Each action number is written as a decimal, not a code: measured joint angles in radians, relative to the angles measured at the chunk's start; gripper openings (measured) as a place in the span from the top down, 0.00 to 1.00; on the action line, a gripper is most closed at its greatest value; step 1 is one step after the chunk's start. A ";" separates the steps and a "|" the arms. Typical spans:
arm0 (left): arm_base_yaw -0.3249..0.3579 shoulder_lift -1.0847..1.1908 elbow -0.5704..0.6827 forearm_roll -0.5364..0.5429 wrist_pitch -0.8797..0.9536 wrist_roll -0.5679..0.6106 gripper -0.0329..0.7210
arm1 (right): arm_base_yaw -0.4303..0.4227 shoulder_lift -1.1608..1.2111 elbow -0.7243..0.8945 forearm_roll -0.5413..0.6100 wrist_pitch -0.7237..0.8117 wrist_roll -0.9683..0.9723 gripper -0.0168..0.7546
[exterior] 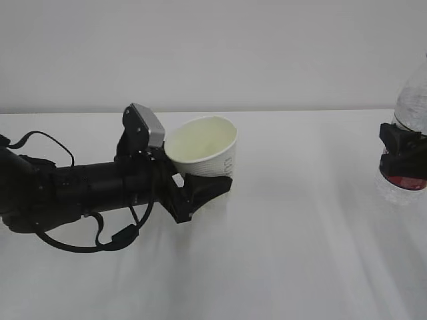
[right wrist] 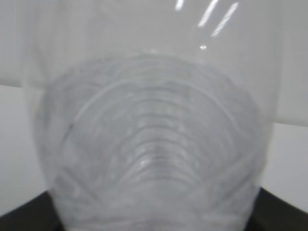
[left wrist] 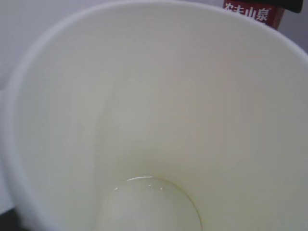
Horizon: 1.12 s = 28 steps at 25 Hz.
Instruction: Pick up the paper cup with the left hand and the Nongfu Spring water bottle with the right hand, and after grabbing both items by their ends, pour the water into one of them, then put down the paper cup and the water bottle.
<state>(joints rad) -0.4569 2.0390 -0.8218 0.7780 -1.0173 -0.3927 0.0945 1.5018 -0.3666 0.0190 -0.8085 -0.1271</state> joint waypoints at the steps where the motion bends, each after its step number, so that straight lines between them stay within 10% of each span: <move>1: -0.008 0.001 -0.004 0.000 0.003 0.000 0.25 | 0.000 0.000 0.000 0.000 0.000 0.000 0.39; 28: -0.202 0.036 -0.023 -0.002 0.049 -0.004 0.25 | 0.000 -0.238 0.004 0.000 0.283 0.000 0.39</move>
<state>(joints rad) -0.6586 2.0746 -0.8450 0.7761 -0.9688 -0.3964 0.0945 1.2638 -0.3622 0.0190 -0.5255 -0.1271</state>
